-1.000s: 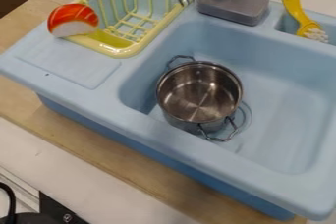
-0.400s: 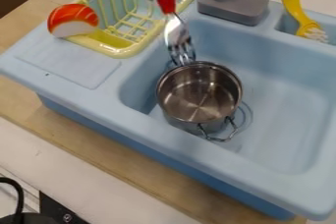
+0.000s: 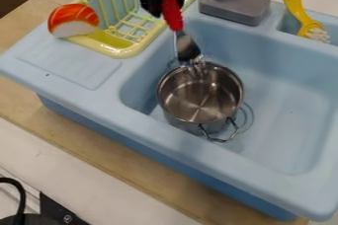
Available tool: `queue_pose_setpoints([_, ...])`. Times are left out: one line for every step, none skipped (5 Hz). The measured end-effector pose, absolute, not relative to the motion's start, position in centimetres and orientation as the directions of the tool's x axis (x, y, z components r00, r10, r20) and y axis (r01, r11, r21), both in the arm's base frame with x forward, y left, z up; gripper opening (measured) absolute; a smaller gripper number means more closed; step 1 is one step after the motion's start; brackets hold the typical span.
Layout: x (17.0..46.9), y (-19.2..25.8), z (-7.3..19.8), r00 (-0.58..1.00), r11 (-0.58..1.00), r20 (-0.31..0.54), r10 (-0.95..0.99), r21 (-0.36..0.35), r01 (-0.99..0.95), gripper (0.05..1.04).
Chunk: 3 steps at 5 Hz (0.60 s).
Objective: Put the red object inside the silver pot in the sink
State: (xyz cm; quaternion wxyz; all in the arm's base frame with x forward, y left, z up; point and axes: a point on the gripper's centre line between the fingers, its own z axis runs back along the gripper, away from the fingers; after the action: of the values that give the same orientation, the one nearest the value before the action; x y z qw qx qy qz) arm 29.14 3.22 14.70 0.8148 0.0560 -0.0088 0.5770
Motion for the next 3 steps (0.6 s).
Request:
queue_pose_setpoints([29.4, 2.9, 13.5, 0.285, 0.28, 0.088, 0.954, 0.066, -0.958, 0.377])
queue_pose_setpoints([29.1, 2.1, 12.0, 0.195, 0.191, 0.091, 0.977, 0.049, -0.98, 0.377])
queue_pose_setpoints([29.1, 1.9, 11.3, 0.163, 0.161, 0.061, 0.985, 0.03, -0.986, 0.377])
